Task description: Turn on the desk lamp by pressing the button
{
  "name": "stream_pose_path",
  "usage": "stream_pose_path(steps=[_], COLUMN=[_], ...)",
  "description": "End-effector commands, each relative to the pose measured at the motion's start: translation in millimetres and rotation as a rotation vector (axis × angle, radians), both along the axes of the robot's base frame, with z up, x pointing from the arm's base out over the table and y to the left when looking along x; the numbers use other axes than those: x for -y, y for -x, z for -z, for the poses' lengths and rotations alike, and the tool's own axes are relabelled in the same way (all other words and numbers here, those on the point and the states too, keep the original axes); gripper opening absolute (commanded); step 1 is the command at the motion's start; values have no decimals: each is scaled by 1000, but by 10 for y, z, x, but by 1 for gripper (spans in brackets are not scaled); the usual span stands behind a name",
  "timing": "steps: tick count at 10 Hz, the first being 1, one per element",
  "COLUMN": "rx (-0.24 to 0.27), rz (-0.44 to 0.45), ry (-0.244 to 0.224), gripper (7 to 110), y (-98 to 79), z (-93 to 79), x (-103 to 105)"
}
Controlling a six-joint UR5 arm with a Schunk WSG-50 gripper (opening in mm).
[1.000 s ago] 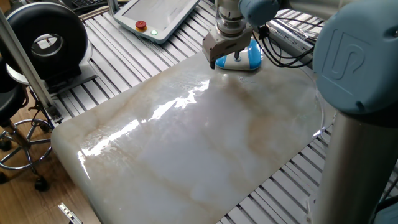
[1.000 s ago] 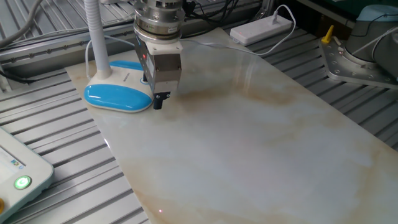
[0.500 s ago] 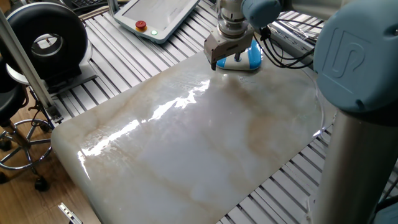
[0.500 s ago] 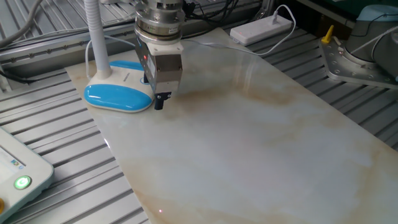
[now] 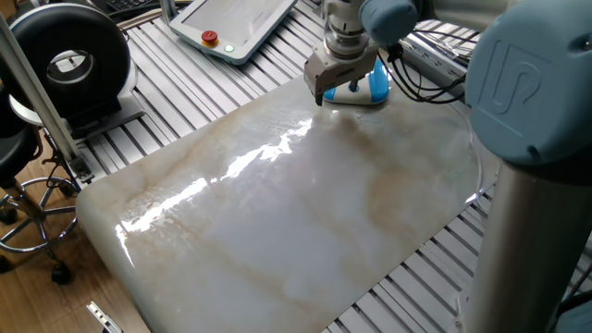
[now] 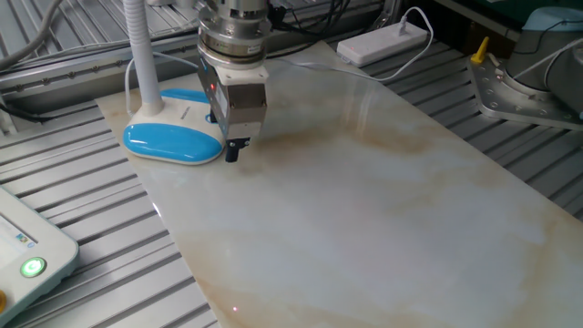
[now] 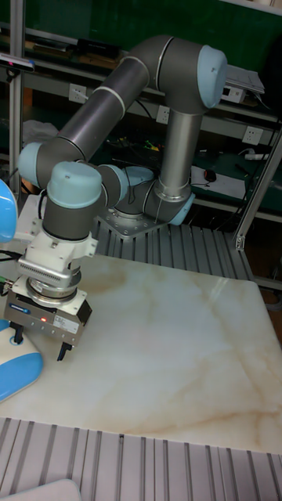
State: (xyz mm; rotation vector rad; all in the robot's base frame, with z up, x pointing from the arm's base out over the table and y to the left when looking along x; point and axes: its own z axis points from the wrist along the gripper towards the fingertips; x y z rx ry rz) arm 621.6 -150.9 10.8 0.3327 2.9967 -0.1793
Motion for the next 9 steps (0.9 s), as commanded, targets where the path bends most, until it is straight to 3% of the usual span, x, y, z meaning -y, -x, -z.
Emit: stream_pose_path(steps=[1,2,3,6,9], rx=[-15,-34,-37,-49,-37], rz=[39,57,56,40,68], ry=[129,96,27,26,-26], gripper=[88,88,88,88,88], y=[-9,-25,-44,16,52], z=[-239,-359,-449,-776,-834], x=[-225,-388,-471,-391,-538])
